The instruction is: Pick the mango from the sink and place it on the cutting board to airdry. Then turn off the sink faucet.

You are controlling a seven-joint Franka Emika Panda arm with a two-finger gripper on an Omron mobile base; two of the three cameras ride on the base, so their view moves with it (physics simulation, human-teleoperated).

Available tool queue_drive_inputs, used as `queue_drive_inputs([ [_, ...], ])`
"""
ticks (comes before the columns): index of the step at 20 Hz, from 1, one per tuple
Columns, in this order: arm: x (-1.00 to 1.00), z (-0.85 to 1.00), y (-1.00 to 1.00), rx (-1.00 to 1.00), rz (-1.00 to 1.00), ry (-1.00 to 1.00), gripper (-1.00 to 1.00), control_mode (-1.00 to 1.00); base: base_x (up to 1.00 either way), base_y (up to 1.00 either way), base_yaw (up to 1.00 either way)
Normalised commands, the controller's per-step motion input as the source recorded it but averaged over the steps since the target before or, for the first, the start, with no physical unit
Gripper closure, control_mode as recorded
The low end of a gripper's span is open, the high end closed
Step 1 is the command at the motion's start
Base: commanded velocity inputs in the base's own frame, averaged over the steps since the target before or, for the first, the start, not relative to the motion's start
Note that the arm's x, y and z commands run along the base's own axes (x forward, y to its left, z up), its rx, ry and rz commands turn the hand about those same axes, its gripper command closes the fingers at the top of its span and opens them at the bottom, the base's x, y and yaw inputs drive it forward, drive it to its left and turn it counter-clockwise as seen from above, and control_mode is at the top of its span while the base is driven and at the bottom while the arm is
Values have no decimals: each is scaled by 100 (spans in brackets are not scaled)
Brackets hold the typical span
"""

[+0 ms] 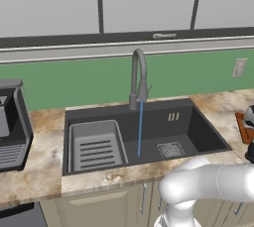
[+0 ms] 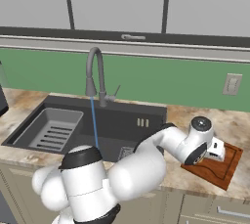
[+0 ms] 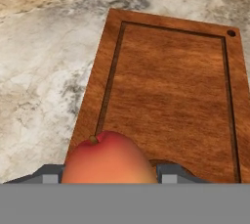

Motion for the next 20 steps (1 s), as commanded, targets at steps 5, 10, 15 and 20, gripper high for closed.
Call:
queue_drive_inputs([
  [5,8,0,0,0,0,0,100,-100,0,0,0],
  [10,5,-1,0,0,0,1,100,-100,0,0,0],
  [15,5,-13,-2,0,0,2,100,-100,0,0,0],
  [20,4,-18,-8,0,0,1,100,-100,0,0,0],
])
